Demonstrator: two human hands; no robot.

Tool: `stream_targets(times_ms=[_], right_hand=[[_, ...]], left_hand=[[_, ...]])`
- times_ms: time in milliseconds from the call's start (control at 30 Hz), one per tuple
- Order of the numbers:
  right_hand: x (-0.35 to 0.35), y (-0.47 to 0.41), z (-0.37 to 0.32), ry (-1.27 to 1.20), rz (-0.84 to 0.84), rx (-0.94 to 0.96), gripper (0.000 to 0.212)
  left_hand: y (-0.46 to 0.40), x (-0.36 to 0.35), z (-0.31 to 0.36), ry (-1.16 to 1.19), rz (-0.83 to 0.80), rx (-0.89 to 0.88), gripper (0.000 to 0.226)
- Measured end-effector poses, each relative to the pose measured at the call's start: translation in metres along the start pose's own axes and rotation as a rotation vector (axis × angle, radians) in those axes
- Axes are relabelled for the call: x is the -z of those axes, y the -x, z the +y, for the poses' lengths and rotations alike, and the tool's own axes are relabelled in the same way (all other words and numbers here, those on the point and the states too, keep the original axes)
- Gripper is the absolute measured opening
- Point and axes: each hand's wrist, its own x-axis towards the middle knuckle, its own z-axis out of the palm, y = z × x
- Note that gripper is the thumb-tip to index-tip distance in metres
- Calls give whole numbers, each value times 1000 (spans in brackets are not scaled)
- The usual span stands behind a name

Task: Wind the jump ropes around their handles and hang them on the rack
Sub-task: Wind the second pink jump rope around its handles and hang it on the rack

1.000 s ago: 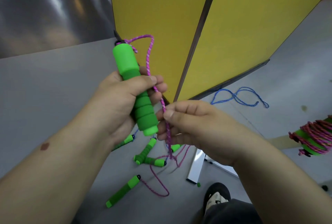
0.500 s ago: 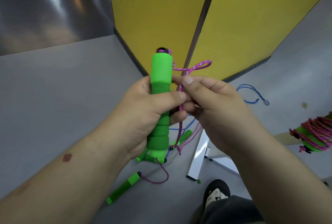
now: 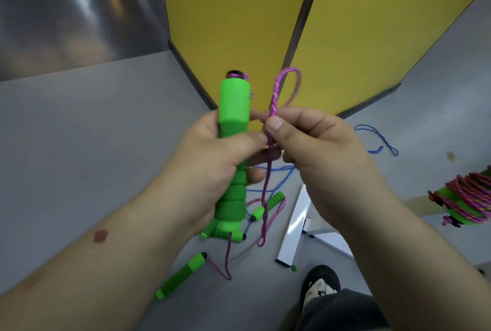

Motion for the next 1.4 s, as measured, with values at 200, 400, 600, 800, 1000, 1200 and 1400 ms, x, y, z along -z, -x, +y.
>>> stream_targets(times_ms=[200,400,600,800,1000,1200,1400], right_hand=[[-3,0,3,-56,-13,-117,18],[3,5,4,100,-349,-326,21],[1,1,2,-34,-122,-141,17],[0,0,-1,-51,23,-25,17],[0,0,7,-53,-151,-268,28],[4,5,6,86,-328,-265,16],[1,8,-1,44,-368,-284,17]], left_hand=[[1,-5,-3,21,-14,-21,28],[-11,15,16,112,187,-71,29],[-6,12,9,73,148,-49,15],[1,-3,-11,-201,-1,-108,32],[-3,-1,3,105,93,-69,33],[-11,16,19,125,201,-124,31],[-14,27,24,103,283,-175,26]])
